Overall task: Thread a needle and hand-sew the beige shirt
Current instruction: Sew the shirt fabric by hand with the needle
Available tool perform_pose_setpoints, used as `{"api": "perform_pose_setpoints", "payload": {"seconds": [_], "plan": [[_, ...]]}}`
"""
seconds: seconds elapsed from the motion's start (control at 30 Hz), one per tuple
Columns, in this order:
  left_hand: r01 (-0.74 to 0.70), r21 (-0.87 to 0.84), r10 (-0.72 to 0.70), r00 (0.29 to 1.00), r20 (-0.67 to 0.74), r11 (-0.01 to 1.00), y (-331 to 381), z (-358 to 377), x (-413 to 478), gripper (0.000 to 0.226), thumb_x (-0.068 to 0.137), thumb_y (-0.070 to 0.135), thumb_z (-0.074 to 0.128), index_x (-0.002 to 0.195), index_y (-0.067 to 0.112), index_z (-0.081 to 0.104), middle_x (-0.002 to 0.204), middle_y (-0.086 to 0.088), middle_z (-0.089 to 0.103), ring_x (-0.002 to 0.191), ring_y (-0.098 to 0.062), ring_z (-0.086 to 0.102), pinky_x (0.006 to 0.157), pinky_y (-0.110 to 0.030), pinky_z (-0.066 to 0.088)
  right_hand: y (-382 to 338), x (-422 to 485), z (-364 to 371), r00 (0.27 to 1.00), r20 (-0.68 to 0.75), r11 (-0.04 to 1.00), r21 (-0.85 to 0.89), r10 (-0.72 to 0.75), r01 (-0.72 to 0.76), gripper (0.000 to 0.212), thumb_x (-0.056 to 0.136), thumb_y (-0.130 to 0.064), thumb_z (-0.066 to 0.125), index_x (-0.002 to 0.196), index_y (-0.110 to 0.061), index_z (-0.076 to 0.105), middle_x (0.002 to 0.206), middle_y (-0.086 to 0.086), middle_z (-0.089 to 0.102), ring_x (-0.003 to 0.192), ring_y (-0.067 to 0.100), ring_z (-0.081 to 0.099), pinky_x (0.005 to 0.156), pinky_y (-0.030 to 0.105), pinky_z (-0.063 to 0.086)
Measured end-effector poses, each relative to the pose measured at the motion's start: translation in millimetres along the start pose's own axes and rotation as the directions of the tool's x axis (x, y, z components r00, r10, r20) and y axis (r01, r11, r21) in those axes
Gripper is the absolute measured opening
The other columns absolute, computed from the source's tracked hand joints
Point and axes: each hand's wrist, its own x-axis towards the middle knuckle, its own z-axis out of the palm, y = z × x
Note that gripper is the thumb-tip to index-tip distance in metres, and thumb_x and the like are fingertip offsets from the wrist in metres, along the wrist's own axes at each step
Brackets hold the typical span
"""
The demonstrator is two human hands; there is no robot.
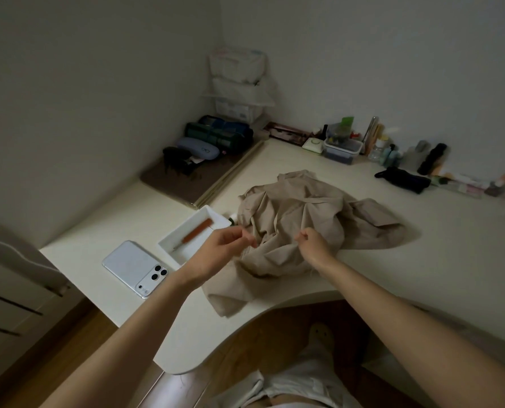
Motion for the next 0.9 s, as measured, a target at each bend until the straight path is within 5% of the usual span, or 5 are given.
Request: {"api": "perform_pose_setpoints", "payload": {"seconds": [0.2,0.4,0.53,0.73,0.9], "plan": [[-0.049,0.532,-0.053,0.983,0.175,0.845,-40,-3,3,0.021,0.087,0.035,0.065,0.108,0.033,0.062,0.114,0.01,0.054,0.103,-0.002,0.049,0.092,-0.023,0.042,1,-4,6,0.999,0.033,0.998,0.068,-0.019,0.017,0.017,0.1,-0.018,0.04,0.093,-0.014,0.055,0.082,-0.003,0.064,0.079,0.012,0.058,0.079,0.031,0.044],[0.051,0.667,-0.244,0.949,0.199,0.744,-70,-11,-7,0.045,0.083,0.026,0.07,0.124,0.026,0.049,0.123,0.009,0.047,0.113,-0.01,0.045,0.099,-0.024,0.04,-10,-15,18,0.988,0.012,0.981,0.127,-0.151,0.149,0.018,0.102,-0.011,0.033,0.099,-0.008,0.05,0.094,0.004,0.057,0.083,0.013,0.054,0.081,0.028,0.046],[0.106,0.711,-0.313,0.935,0.167,0.695,-82,-6,-12,0.033,0.086,0.027,0.063,0.118,0.029,0.055,0.117,0.006,0.055,0.105,-0.012,0.051,0.091,-0.026,0.046,-17,-29,25,0.967,0.159,0.98,0.042,-0.199,0.195,0.022,0.103,-0.019,0.03,0.107,-0.012,0.051,0.099,-0.003,0.055,0.071,0.002,0.046,0.063,0.017,0.036],[0.033,0.688,-0.183,0.972,0.146,0.725,-88,-6,-12,0.016,0.089,0.013,0.061,0.104,0.01,0.067,0.094,0.004,0.059,0.087,-0.013,0.051,0.068,-0.008,0.035,-23,-54,34,0.81,0.543,0.972,0.053,-0.222,0.23,0.01,0.093,-0.035,0.057,0.098,-0.026,0.055,0.091,-0.014,0.056,0.088,0.002,0.054,0.073,0.016,0.042],[-0.035,0.577,-0.068,0.985,0.156,0.816,-86,-6,-14,0.01,0.089,0.02,0.065,0.089,0.01,0.066,0.081,0.001,0.062,0.072,-0.011,0.052,0.066,-0.02,0.04,-20,-58,38,0.777,0.576,0.95,0.002,-0.255,0.311,0.007,0.091,-0.024,0.062,0.089,-0.017,0.061,0.061,-0.012,0.044,0.056,-0.002,0.042,0.062,0.017,0.037]]}}
